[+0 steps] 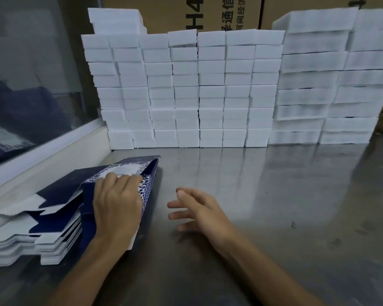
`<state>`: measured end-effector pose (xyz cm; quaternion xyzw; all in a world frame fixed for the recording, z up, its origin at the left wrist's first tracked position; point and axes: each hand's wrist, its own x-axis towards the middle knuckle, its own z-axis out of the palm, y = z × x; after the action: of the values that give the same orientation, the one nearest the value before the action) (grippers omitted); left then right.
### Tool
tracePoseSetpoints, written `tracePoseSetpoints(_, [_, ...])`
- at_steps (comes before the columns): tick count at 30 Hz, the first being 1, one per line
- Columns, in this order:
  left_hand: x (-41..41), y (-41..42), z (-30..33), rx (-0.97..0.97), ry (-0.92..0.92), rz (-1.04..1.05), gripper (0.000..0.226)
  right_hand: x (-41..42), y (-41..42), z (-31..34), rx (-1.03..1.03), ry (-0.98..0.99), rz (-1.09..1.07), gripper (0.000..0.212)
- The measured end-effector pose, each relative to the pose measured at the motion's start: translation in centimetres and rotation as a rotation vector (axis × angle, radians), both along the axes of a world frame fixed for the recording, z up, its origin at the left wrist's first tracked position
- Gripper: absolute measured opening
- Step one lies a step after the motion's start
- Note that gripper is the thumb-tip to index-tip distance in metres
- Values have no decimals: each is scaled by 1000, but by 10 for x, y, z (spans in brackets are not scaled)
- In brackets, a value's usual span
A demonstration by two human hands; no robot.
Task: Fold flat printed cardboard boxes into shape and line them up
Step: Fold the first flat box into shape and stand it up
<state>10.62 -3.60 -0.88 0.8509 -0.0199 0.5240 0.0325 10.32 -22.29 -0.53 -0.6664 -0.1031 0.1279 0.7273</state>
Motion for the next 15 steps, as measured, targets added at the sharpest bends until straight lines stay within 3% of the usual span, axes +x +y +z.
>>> tracePoseSetpoints(5, [4,14,18,-66,-203,-68,27,-3,3,-5,-7,-29,35,22])
tracePoseSetpoints(12, [18,25,71,-243,-261,14,28,3,-7,-7,51,25,-90,22])
tracePoseSetpoints(15, [27,22,90,-149,-299,13,29,6,-13,-8,78,47,-130,22])
